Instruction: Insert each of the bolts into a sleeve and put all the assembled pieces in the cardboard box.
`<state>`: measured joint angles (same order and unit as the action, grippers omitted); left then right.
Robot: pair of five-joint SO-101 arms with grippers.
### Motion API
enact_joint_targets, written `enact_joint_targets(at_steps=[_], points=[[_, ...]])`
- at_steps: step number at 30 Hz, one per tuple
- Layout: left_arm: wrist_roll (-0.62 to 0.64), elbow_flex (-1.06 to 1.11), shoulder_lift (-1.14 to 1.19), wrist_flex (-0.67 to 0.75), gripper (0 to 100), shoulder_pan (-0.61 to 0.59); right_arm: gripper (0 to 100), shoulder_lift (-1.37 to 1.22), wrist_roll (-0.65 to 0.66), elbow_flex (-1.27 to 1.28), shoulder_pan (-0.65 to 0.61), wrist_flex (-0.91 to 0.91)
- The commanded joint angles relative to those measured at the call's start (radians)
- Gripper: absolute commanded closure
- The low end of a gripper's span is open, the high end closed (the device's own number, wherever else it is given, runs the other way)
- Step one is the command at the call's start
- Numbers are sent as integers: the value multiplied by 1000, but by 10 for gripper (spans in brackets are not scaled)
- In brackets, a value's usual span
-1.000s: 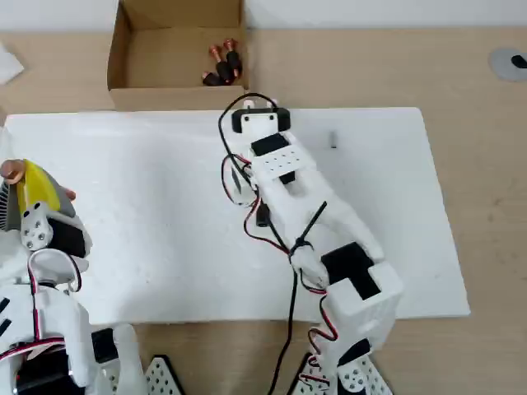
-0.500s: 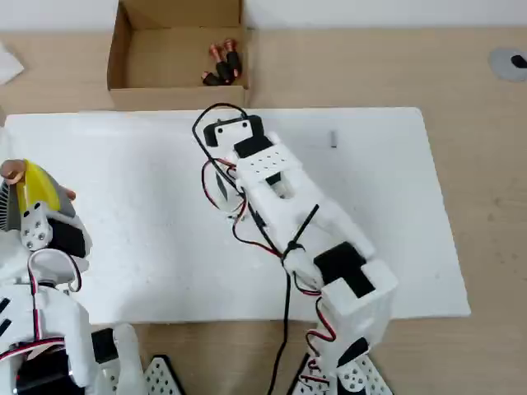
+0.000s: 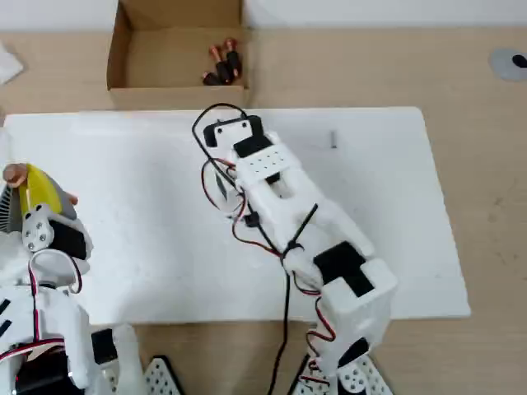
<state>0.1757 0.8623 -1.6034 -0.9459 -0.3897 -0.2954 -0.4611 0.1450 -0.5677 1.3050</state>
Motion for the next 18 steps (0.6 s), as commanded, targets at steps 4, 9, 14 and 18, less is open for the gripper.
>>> enact_joint_targets(at_steps=[4, 9, 14, 18], points=[[2, -14, -7, -2, 998, -12, 889, 5, 9, -42, -13, -3], [2, -14, -7, -2, 998, -14, 982, 2, 11, -41, -12, -15], [2, -37, -7, -3, 998, -14, 988, -30, 11, -42, -12, -8], [2, -44, -7, -3, 998, -14, 988, -33, 12, -61, 1, 11]])
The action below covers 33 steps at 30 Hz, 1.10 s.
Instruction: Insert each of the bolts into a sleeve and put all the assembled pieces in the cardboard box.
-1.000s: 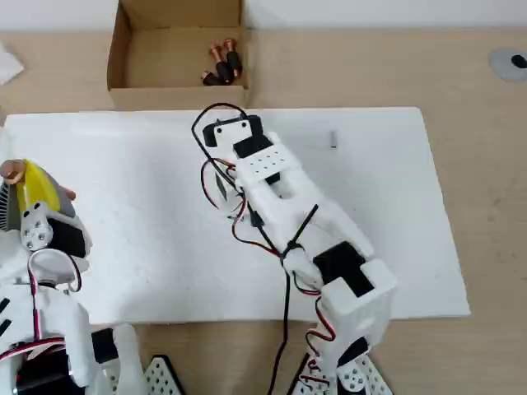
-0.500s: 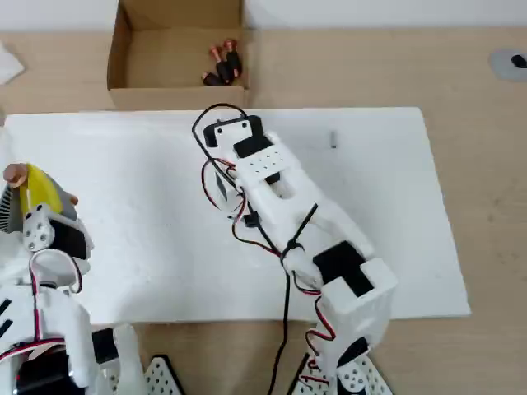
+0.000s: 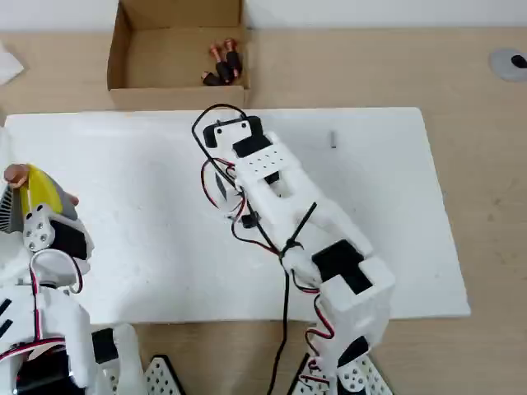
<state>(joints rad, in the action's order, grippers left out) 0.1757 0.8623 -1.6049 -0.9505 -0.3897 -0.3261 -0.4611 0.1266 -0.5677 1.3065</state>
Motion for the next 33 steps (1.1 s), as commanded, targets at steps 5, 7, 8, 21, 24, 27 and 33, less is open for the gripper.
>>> enact_joint_targets(at_steps=[5, 7, 8, 21, 24, 27, 33], points=[[2, -44, -5, 2, 998, -14, 988, 48, 14, -246, 28, 189], [2, -43, -5, 8, 998, -6, 988, 102, 15, -354, 31, 264], [2, -35, -5, 9, 998, -6, 988, 137, 23, -406, 30, 302], [2, 97, 5, 170, 994, 2, 988, 710, 407, -191, -185, 385], [-68, 106, 5, 160, 994, 89, 988, 903, 534, 59, -180, 193], [-68, 100, 5, 112, 996, 199, 988, 1110, 618, 349, -163, -66], [-48, 72, 51, 110, 995, 324, 988, 1302, 594, 765, -176, -477]])
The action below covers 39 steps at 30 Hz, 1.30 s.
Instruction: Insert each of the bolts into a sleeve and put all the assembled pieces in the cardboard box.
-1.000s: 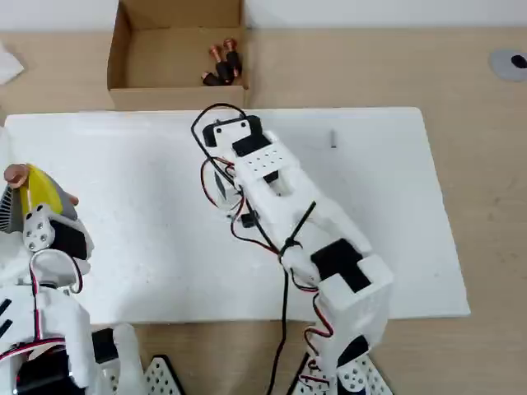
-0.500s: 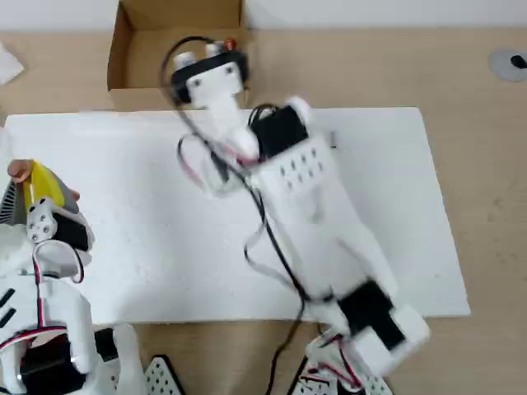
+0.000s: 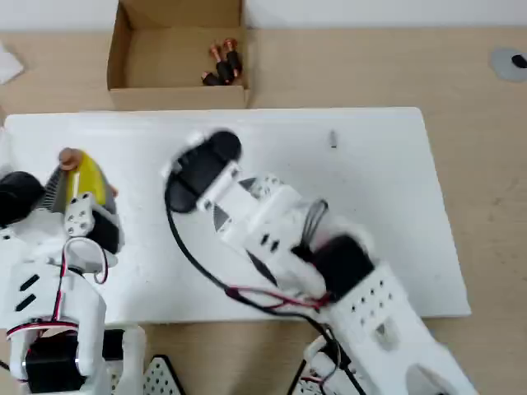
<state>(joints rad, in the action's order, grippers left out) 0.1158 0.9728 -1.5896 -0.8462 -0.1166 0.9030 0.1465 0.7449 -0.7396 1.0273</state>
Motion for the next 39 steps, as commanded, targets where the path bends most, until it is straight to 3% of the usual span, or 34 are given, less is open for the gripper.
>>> enact_joint_targets(at_steps=[1, 7, 14, 23, 39], points=[[32, -57, 58, 12, 995, 60, 988, 70, -34, 177, -7, -242], [69, -199, 179, 69, 997, 153, 988, -7, -129, 206, -5, -393], [71, -290, 208, 68, 998, 325, 988, -61, -219, 174, -4, -394], [135, -245, 211, 69, 998, 333, 988, -58, -259, 154, -4, -396], [140, -140, 298, 147, 995, 333, 988, -58, -278, 105, 2, -404]])
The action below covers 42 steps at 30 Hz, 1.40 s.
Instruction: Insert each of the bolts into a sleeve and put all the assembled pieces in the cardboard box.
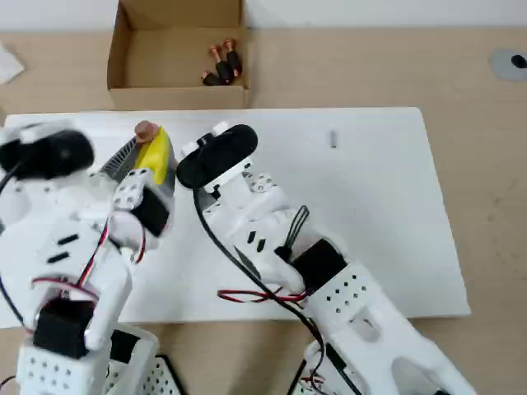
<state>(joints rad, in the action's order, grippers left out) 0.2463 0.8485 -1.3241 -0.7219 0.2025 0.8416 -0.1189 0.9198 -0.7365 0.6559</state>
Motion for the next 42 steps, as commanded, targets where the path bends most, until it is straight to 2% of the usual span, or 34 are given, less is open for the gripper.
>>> enact_joint_targets(at_steps=[1, 6, 12, 17, 21, 26, 30, 37, 42], points=[[9, -15, 47, 28, 995, 14, 988, 4, -12, -77, -1, -32], [9, -20, 93, 71, 997, 12, 988, 4, -12, -114, -1, -31], [9, -41, 124, 112, 997, -49, 988, 54, -12, -101, -2, -25], [9, -147, 148, 107, 997, -164, 988, 222, 3, 19, 25, -25], [9, -173, 179, 107, 997, -169, 989, 380, 25, 182, 42, -89], [11, -169, 200, 109, 997, -87, 989, 529, 94, 348, 18, -224], [11, -172, 203, 114, 997, -6, 989, 559, 98, 398, 15, -293], [46, -167, 205, 109, 997, 78, 989, 536, 95, 403, -28, -301], [43, -152, 202, 114, 997, 84, 989, 530, 94, 400, -39, -301]])
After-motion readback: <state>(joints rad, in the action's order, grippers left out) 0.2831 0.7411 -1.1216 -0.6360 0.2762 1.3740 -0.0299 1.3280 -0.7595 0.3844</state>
